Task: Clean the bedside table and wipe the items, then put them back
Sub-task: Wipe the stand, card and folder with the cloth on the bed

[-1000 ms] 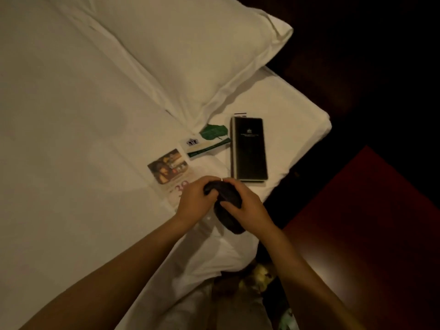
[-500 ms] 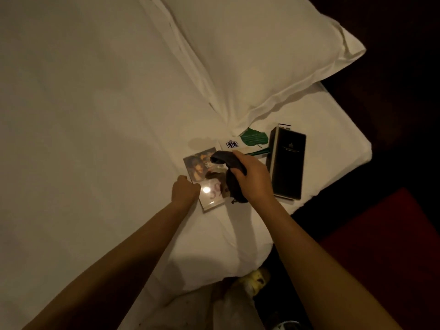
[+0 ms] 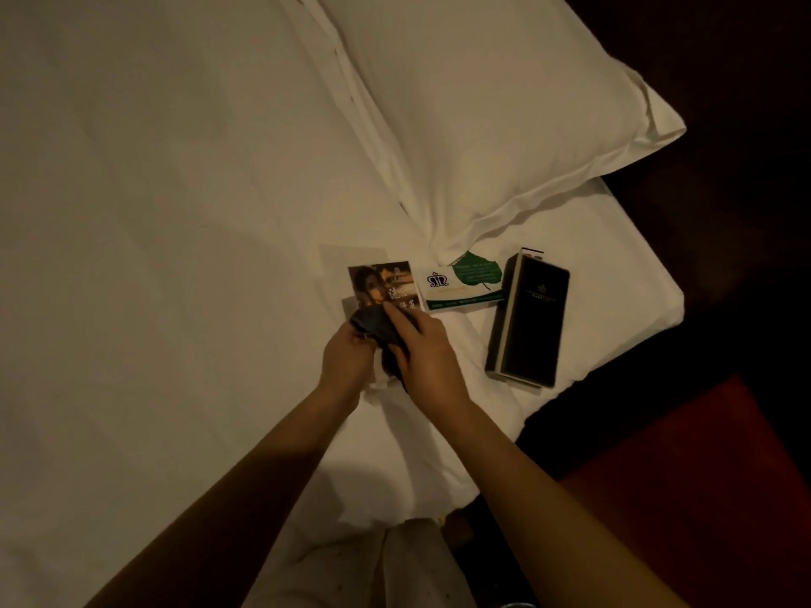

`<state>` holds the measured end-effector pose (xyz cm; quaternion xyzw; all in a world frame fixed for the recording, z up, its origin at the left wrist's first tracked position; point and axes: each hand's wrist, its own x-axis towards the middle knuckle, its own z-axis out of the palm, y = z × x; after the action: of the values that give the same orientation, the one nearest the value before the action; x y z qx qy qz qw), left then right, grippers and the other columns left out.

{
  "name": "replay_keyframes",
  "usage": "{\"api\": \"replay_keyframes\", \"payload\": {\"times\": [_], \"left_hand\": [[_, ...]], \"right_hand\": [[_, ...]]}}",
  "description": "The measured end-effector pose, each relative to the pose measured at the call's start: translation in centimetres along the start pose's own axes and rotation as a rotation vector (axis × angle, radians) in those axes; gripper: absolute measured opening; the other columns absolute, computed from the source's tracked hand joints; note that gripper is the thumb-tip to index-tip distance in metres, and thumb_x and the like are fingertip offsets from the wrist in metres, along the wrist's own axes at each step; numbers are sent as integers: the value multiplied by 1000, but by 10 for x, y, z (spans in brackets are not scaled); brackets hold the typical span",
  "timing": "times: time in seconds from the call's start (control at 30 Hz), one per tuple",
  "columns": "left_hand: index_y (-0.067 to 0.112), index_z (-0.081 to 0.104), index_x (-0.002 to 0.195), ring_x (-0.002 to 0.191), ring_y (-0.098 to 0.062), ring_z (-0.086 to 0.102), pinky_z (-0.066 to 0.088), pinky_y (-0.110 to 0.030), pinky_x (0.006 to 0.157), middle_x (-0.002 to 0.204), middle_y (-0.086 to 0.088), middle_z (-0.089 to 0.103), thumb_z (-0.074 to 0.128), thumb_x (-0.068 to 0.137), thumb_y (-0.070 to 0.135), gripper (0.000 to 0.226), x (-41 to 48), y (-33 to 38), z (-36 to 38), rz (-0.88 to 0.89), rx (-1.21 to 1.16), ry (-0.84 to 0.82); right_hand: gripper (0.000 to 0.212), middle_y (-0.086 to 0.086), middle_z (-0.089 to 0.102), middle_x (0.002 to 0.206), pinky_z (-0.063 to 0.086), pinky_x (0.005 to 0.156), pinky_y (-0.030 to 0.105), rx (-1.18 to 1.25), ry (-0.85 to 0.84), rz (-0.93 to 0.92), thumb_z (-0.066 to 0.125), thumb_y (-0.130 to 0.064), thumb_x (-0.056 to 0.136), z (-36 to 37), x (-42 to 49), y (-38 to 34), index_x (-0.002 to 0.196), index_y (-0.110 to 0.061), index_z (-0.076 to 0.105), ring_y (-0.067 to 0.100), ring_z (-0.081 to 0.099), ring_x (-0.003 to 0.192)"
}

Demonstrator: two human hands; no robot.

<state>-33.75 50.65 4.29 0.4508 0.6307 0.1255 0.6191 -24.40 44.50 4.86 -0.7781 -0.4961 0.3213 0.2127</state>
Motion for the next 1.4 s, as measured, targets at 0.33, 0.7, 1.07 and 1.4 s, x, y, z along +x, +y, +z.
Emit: {"api": "replay_keyframes", "payload": {"times": [0.33, 0.7, 1.07, 1.4], "left_hand": [[16, 59, 89, 78, -16, 67, 55, -24, 60, 92, -7, 68, 43, 95, 5, 21, -59, 71, -28, 110, -175, -63], [22, 56, 90, 82, -18, 59, 49, -30, 69, 91, -8, 61, 46, 95, 10, 17, -136, 172, -7, 398, -119, -95], [16, 59, 95, 75, -4, 70, 55, -21, 59, 89, 1, 71, 41, 97, 3, 22, -213, 230, 1, 681, -137, -221], [26, 62, 92, 76, -1, 71, 54, -15, 55, 88, 8, 72, 45, 96, 11, 23, -217, 235, 0, 728, -299, -15]], "right_hand": [[46, 16, 47, 135, 40, 103, 42, -128, 263, -227, 45, -13, 96, -81, 34, -48, 141, -17, 41, 32, 40, 124], [54, 13, 45, 140, 42, 103, 42, -237, 389, -586, 58, -7, 87, -194, -17, -107, 137, -22, 45, 34, 40, 126], [43, 11, 46, 133, 38, 100, 32, -115, 725, -462, 45, -10, 95, -307, -40, -131, 137, -21, 45, 24, 36, 121], [40, 0, 45, 141, 40, 107, 53, 975, 838, -48, 42, -23, 98, -288, -79, -118, 136, -35, 38, 25, 44, 130]]}}
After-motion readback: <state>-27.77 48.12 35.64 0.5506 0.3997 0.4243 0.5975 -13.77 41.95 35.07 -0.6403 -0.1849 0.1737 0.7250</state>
